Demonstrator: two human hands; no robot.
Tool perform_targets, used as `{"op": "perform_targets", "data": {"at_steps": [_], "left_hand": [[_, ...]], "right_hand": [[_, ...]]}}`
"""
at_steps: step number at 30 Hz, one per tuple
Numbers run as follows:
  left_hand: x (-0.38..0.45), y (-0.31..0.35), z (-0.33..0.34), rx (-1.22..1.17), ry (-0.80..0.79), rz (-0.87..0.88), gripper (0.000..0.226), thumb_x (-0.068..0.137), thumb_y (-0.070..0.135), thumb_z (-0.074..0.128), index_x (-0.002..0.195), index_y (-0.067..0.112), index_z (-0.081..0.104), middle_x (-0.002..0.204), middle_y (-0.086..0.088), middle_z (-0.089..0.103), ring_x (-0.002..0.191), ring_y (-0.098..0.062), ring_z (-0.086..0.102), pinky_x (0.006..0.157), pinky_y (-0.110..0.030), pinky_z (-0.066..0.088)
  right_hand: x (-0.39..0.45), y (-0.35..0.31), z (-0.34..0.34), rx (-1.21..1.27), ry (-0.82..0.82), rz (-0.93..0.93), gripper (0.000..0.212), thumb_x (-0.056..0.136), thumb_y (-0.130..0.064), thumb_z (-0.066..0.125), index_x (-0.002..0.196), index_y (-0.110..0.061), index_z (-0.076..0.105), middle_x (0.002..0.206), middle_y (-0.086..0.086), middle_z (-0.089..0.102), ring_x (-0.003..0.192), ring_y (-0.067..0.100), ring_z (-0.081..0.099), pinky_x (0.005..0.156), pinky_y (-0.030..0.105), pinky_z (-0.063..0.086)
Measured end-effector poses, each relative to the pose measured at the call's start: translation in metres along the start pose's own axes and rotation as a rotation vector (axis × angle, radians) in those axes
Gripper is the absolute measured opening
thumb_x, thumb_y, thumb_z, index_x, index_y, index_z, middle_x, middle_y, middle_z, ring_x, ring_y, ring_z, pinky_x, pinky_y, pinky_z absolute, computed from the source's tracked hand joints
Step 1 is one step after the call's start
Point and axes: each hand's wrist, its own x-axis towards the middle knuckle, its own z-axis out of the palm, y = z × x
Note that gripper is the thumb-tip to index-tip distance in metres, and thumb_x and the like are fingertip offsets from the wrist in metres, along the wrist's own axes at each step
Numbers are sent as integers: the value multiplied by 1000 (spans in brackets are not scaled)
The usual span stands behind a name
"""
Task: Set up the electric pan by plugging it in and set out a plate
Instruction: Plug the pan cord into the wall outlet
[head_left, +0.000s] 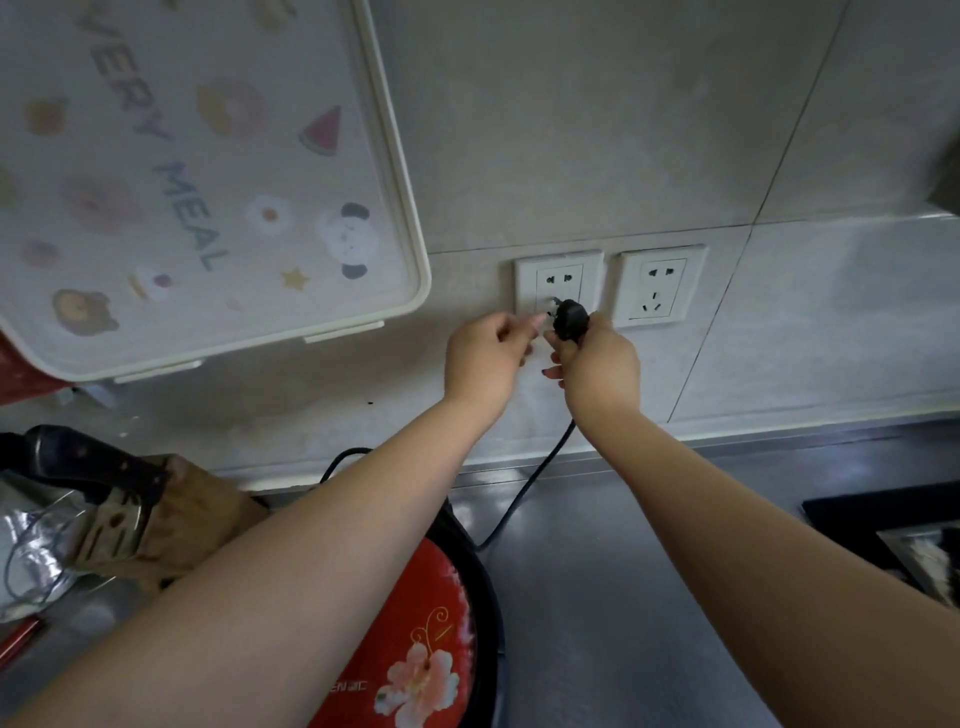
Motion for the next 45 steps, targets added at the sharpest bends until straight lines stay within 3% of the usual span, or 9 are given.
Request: {"op": "perform_targets", "data": {"at_steps": [3,8,11,15,18,21,26,36,45], "left_hand": [[3,4,10,81,-3,-13,35,78,46,71,71,11,70,66,0,68,64,-17,63,62,-27,48],[1,9,19,210,31,-28,51,70,54,74,45,18,47,36,7,42,32,-4,41,35,-14,23],[-1,11,20,249,47,-19,53,72,53,72,45,15,48,38,5,42,31,-6,36,34,-15,21],[-3,13,18,219,96,8,52,78,47,70,57,-1,61,54,-10,62,43,-16,43,46,-27,33],[-3,19,22,272,77,23,50,80,46,68,58,1,64,59,-13,68,52,-26,58,53,-36,46],[-6,23,26,287,77,15,49,81,45,67,55,4,63,55,-9,66,50,-23,58,51,-36,44],[-3,23,20,242,106,-8,47,83,38,67,63,-4,66,64,-18,69,61,-36,63,62,-42,51],[6,25,14,483,87,53,52,82,49,64,58,3,65,62,-14,69,50,-24,53,51,-33,41],[16,25,16,318,60,-100,47,77,48,70,59,5,68,62,-10,72,61,-28,70,64,-39,57]], "right_hand": [[0,1,5,-46,60,3,4,94,-11,42,96,-11,46,82,3,66,59,14,69,53,28,50],[-2,1,11,-178,102,2,5,92,-8,37,90,-10,41,59,-4,49,68,30,64,60,38,52],[-3,2,12,-190,105,-6,4,92,-7,37,90,-9,40,61,-2,46,64,27,58,57,37,49],[0,-1,10,-202,41,-28,6,95,-7,38,90,-10,37,60,-6,44,47,3,44,39,21,28],[1,-1,4,-209,-44,-45,7,97,-5,39,93,-10,34,62,-9,41,49,0,41,30,13,28],[1,3,-5,-176,-71,-64,8,97,-8,43,101,-2,45,72,-1,55,55,10,55,42,12,39],[2,9,-15,-65,-120,-73,22,95,-22,51,89,-4,62,76,13,71,70,21,72,78,43,56],[21,6,-21,-125,-192,-43,34,94,-35,53,78,-8,66,69,6,72,76,24,73,84,45,56],[28,-2,-18,-202,-181,-5,38,95,-37,51,66,-14,63,61,1,70,63,15,72,81,35,57]]}}
